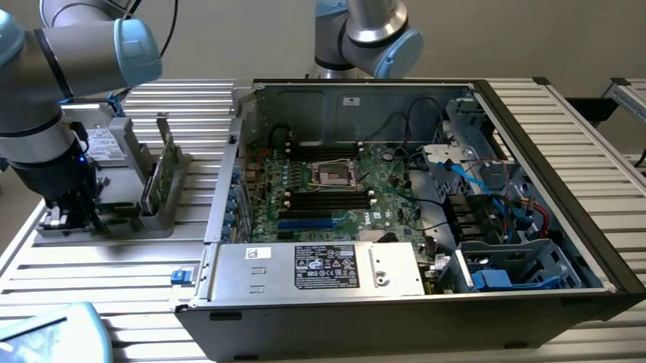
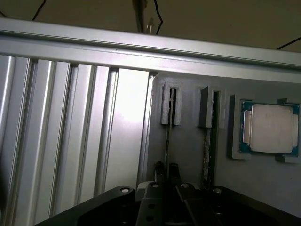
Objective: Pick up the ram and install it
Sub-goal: 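Pick up the ram and move it above insertion slot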
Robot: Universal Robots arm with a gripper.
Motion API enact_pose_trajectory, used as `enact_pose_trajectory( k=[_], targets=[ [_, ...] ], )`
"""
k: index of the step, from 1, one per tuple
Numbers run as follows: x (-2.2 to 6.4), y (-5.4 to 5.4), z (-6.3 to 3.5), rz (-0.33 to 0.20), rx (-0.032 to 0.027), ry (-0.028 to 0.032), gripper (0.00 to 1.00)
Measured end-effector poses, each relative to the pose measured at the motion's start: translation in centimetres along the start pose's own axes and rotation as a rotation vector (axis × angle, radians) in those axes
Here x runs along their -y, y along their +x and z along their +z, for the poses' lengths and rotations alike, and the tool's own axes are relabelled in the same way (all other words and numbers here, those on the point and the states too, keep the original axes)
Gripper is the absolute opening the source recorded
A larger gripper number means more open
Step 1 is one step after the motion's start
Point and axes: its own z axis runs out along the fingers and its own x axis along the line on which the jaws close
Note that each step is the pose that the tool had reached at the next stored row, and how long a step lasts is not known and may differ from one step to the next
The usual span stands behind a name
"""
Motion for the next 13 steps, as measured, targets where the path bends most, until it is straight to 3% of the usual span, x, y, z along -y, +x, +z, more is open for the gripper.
enact_pose_trajectory(
  k=[5, 13],
  targets=[
    [0.01, 0.0, -0.11, 0.0, 0.0003, -0.0017, 0.14],
    [0.0, 0.0, -1.09, 0.0, 0.0008, -0.008, 0.14]
  ],
)
